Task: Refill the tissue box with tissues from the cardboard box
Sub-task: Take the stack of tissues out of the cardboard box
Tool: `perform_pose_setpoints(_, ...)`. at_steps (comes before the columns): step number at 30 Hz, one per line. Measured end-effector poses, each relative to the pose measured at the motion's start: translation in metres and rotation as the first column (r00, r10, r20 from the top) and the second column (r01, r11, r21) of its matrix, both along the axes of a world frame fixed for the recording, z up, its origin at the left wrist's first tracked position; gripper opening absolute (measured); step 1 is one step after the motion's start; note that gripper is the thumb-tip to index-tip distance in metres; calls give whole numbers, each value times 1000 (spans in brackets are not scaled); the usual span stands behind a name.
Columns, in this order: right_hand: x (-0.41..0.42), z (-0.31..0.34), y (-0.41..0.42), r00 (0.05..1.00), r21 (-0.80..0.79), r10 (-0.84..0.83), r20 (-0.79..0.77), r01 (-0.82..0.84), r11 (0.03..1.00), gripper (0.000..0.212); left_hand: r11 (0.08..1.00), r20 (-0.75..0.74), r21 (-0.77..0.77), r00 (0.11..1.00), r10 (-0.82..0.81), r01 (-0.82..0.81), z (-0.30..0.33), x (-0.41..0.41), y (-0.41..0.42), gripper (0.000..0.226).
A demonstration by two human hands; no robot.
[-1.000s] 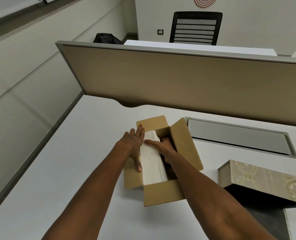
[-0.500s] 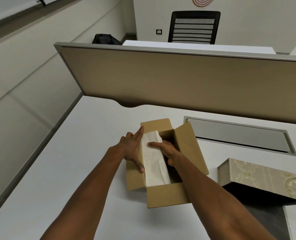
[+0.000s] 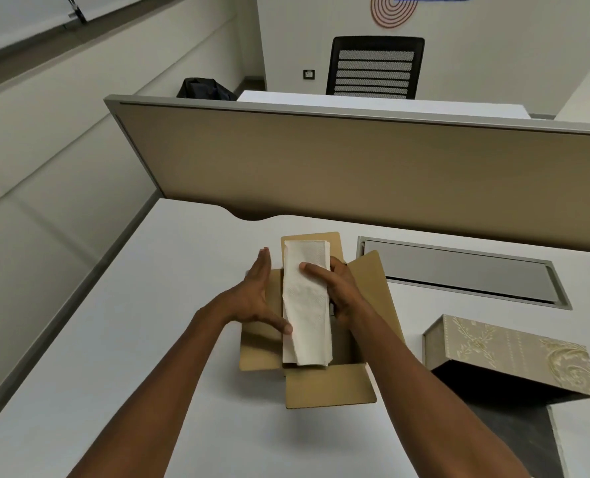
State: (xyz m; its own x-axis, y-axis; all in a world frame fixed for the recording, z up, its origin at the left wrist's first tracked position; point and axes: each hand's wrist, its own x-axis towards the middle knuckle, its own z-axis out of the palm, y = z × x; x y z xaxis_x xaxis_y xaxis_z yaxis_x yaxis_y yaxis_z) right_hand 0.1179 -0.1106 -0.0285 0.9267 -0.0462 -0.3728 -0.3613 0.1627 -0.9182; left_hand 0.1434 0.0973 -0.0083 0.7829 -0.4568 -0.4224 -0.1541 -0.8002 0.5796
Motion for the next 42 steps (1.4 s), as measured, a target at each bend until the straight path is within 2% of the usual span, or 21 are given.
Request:
perform_pose_setpoints(2,-2,12,-6,997,37,-69,33,68,997,72,956,-123,-242,983,138,-164,10,-13,-1,152)
perform_pose_setpoints(4,-5,23,-8,990,78,-129,55,125,989,75,832,-256,-470,947,193,-296,18,-31,-7,141)
perform_pose_setpoints(6,-9,35,-8,983,118,-169,71,160,980,80,725,-326,-585,924,200,-364,24,-44,-19,131)
perform_pose_setpoints(7,-12,40,-8,981,139,-178,77,166,976,80,707,-328,-605,924,196,-365,27,-48,-26,124)
perform_pose_setpoints(10,-21,53,-9,981,214,-183,69,164,963,79,726,-308,-603,936,172,-332,31,-56,-42,84)
perform_pose_setpoints(13,-30,64,-15,980,265,-197,31,182,947,76,717,-397,-604,911,110,-349,33,-64,-39,53)
perform_pose_setpoints(16,-38,72,-20,972,293,-236,10,222,930,67,713,-469,-589,880,81,-380,35,-70,-32,45)
perform_pose_setpoints(19,-46,77,-24,942,308,-335,-23,325,894,75,675,-533,-579,839,113,-458,37,-77,-28,55)
perform_pose_setpoints(22,-53,79,-24,876,293,-479,-65,475,830,83,524,-631,-586,754,183,-618,36,-88,-31,68)
perform_pose_setpoints(26,-72,77,-20,759,240,-640,-119,647,724,88,241,-787,-509,560,259,-826,30,-112,-51,62)
perform_pose_setpoints(28,-83,76,-19,736,246,-665,-131,674,697,92,183,-820,-468,502,276,-865,27,-125,-65,62)
perform_pose_setpoints(30,-93,74,-18,712,273,-687,-144,696,664,91,187,-811,-465,501,301,-865,26,-135,-76,64)
perform_pose_setpoints(35,-116,72,-27,707,284,-697,-118,697,659,83,337,-698,-502,603,386,-797,25,-144,-86,71)
perform_pose_setpoints(39,-146,73,-60,770,343,-629,-110,623,703,43,382,-653,-522,645,396,-763,26,-138,-81,78)
perform_pose_setpoints(42,-174,69,-96,816,277,-568,-108,573,771,40,447,-628,-511,674,388,-734,28,-136,-83,81)
